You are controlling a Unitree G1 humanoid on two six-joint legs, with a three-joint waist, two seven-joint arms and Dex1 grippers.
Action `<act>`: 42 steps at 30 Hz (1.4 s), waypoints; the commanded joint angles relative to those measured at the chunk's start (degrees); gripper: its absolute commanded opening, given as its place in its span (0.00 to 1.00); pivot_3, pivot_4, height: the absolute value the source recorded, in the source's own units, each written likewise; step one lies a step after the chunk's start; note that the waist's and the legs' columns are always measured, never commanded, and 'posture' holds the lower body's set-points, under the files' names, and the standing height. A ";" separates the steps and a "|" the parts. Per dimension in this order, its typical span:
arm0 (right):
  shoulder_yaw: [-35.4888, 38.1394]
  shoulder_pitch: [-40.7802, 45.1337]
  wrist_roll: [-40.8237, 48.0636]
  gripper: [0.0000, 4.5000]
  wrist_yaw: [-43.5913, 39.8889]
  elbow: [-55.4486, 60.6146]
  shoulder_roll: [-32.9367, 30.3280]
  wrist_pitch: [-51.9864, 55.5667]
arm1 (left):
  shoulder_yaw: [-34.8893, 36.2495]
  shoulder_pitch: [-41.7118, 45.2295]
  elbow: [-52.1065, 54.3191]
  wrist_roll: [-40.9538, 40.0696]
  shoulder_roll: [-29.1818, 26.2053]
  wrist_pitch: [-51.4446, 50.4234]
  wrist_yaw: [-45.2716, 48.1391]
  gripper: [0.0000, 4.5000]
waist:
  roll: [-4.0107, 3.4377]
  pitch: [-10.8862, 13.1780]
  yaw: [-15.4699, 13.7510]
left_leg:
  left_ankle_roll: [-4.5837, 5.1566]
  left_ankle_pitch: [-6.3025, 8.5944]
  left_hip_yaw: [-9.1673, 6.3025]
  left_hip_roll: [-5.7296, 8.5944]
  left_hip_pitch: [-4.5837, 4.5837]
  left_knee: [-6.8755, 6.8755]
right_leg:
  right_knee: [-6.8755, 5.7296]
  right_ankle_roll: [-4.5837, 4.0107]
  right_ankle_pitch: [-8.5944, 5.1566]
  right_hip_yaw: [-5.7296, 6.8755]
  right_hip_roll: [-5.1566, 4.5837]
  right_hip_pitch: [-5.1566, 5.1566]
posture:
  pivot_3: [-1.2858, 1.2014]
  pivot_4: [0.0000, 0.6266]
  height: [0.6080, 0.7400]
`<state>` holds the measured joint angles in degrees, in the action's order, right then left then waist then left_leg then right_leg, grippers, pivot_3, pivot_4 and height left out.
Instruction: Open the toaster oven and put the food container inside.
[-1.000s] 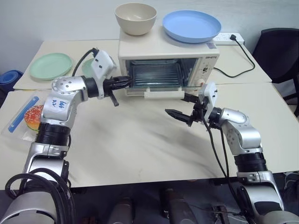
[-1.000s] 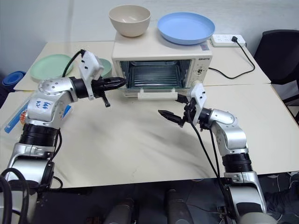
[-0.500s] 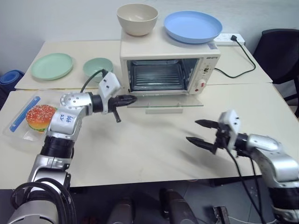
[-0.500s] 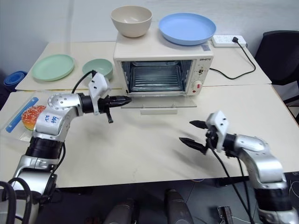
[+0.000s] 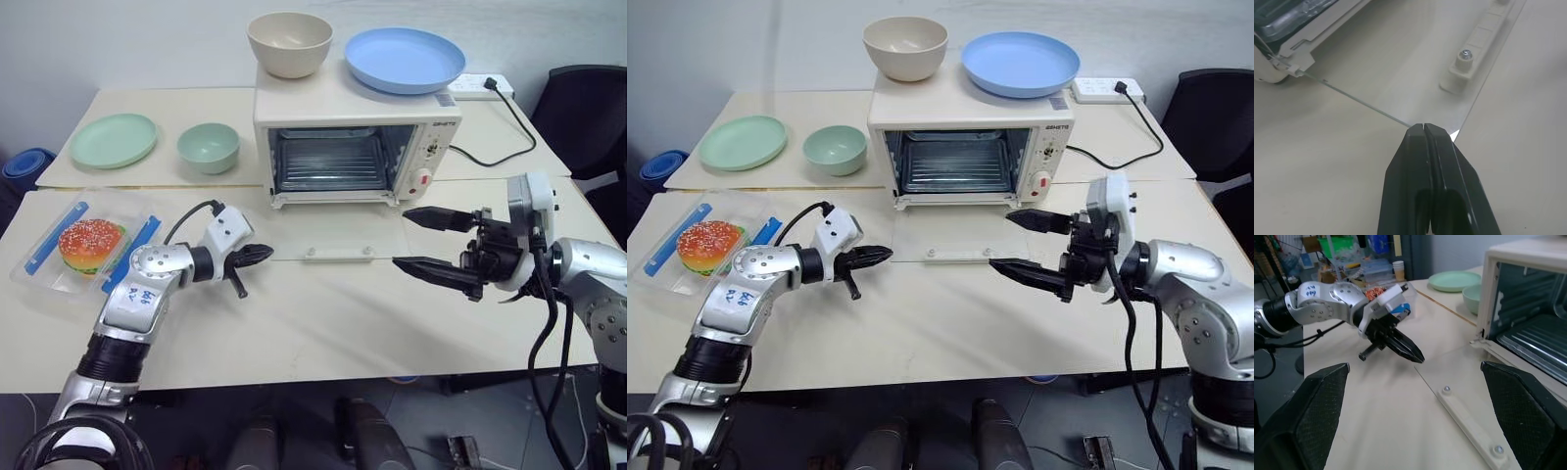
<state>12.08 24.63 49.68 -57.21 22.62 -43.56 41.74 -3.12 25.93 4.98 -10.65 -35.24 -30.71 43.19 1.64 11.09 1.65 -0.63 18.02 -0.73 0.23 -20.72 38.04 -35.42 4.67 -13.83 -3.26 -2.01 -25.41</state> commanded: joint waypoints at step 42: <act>-6.88 6.31 -5.95 1.00 -3.99 -4.95 3.59 -3.94 | 76.15 10.62 22.23 1.92 18.54 -61.79 -48.92 0.99 | 0.25 -0.04 -0.06 | -0.44 0.15 -0.11 -0.10 0.08 0.08 | -0.03 -0.09 -0.01 0.55 0.21 0.01 | 0.52 0.24 1.00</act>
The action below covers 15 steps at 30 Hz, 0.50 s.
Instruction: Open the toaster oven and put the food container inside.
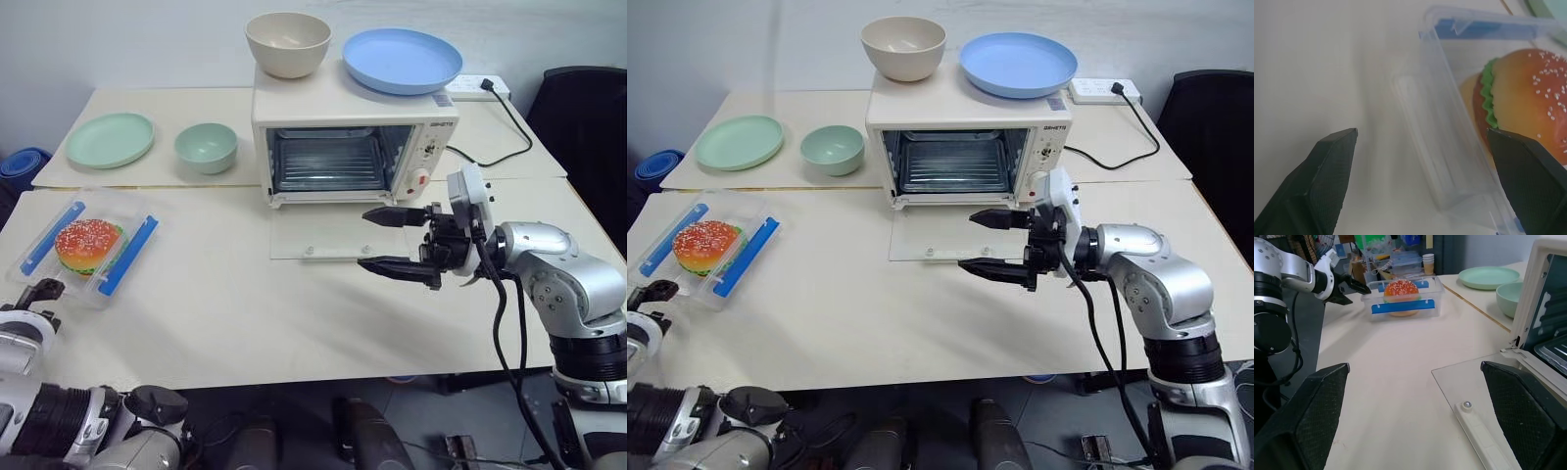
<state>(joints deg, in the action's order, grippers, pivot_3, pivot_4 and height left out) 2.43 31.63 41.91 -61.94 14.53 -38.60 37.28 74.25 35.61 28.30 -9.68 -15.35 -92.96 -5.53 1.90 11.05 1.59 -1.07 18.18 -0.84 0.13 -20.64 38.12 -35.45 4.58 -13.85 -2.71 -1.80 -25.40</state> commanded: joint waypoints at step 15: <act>5.85 -3.99 4.81 1.00 4.44 7.24 -2.83 2.96 | -0.82 4.86 -9.47 6.39 -6.12 0.46 -0.74 0.17 | 0.03 0.01 0.10 | -0.07 0.05 0.03 -0.07 0.02 -0.04 | 0.02 -0.02 -0.01 -0.01 -0.01 -0.02 | 0.52 0.24 1.00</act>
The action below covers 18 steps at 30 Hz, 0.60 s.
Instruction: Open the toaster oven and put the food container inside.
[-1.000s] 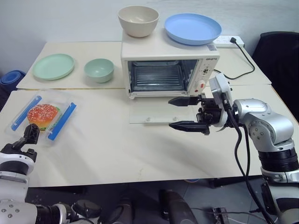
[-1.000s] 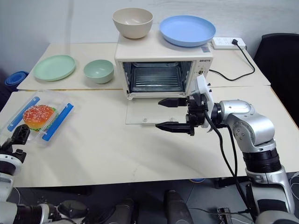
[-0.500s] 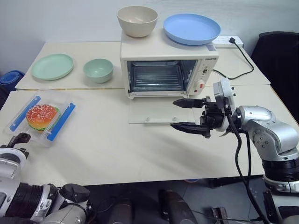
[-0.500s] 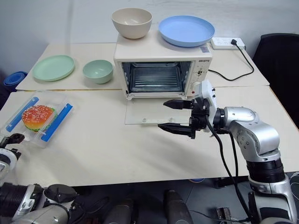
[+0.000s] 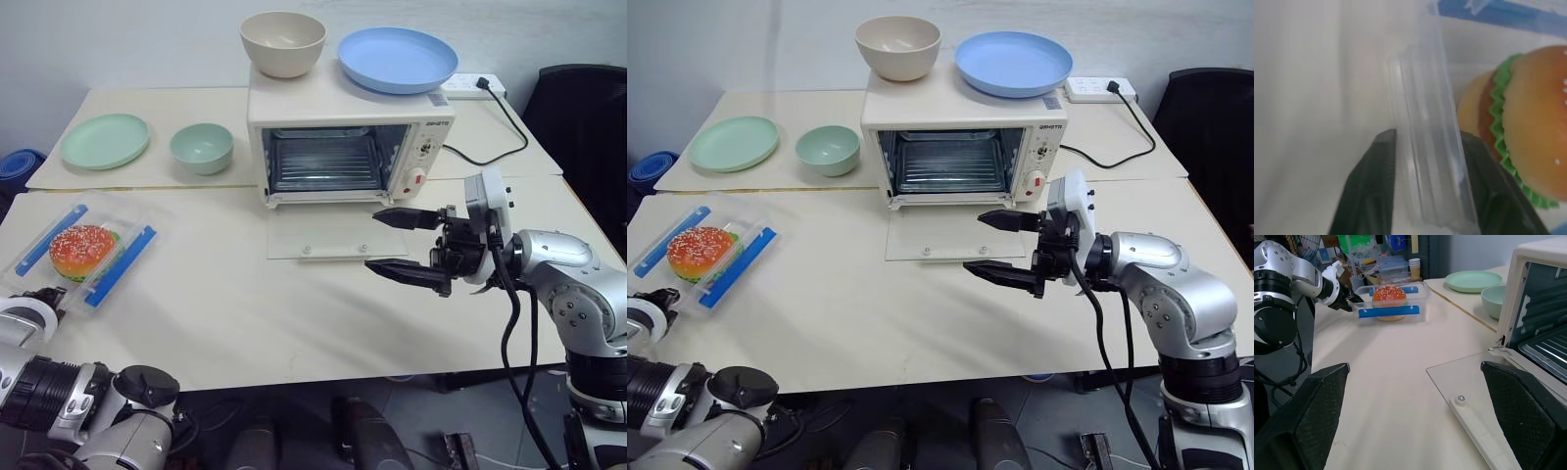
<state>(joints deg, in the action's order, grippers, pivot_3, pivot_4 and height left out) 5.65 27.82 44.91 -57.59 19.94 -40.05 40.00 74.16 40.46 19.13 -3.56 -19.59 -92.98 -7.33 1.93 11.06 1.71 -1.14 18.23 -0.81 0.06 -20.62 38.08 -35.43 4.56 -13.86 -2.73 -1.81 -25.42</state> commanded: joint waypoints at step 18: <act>6.11 -4.38 2.02 1.00 0.67 0.25 -5.46 1.59 | -33.72 -4.77 3.04 -34.07 -9.41 0.48 14.41 0.07 | 0.12 0.03 -0.31 | 0.03 -0.02 -0.20 0.08 -0.14 -0.01 | 0.09 -0.07 -0.04 -0.20 -0.25 0.00 | 0.52 0.24 1.00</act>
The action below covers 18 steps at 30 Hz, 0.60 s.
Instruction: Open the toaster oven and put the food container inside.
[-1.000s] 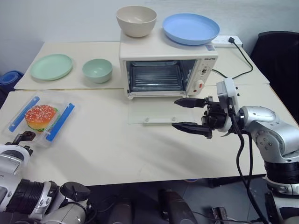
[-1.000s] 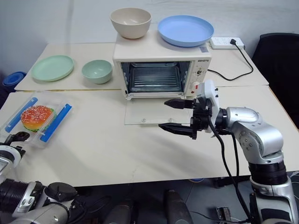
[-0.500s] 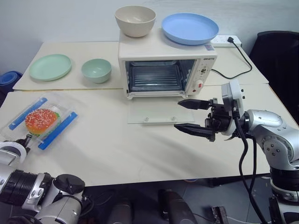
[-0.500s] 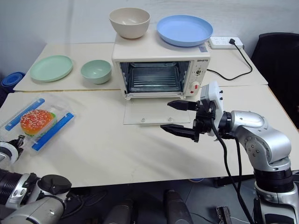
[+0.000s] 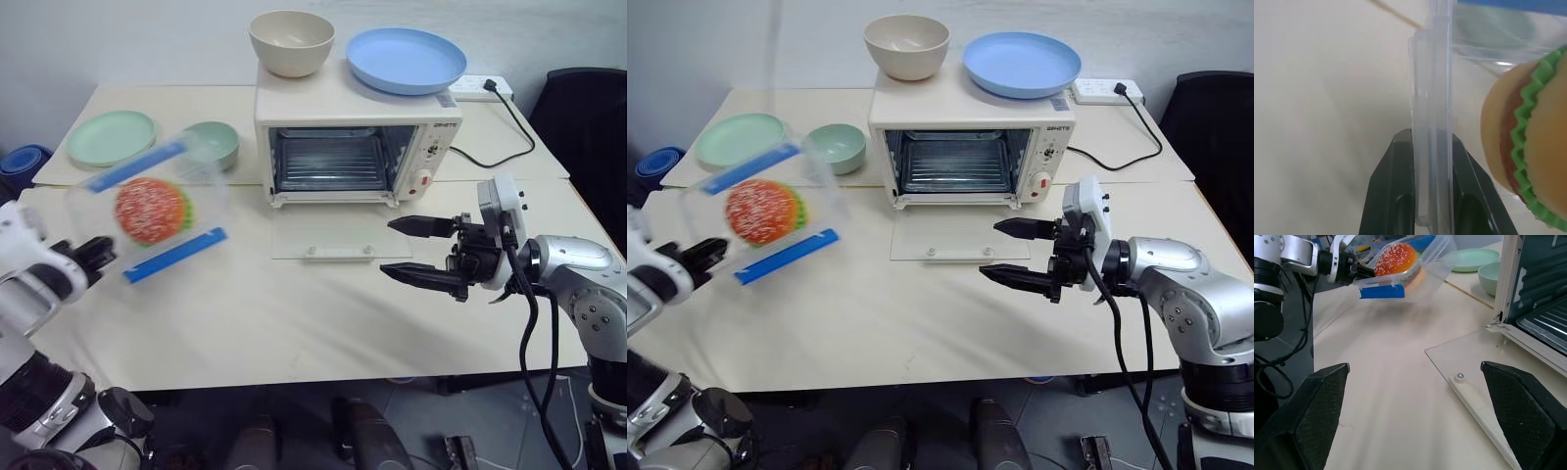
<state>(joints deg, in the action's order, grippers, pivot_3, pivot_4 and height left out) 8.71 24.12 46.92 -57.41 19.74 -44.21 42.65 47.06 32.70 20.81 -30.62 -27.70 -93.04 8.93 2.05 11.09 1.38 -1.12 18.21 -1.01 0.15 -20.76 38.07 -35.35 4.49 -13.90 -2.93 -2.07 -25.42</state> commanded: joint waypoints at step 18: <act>10.14 -12.08 -2.06 1.00 9.64 2.80 1.73 -4.24 | -28.23 25.22 -21.96 8.98 18.97 4.91 -15.77 0.14 | -0.03 -0.01 0.17 | 0.10 -0.02 0.14 0.06 -0.29 0.00 | 0.23 0.22 0.13 -0.01 0.28 -0.17 | 0.52 0.24 1.00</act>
<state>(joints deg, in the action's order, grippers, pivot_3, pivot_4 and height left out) 16.48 12.39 44.04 -48.69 20.06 -42.55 39.79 19.00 56.65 -0.22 -23.32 -8.79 -90.61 -6.52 2.02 11.08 1.55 -1.01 18.19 -0.86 0.19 -21.03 38.08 -35.12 4.73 -13.76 -2.94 -1.77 -25.59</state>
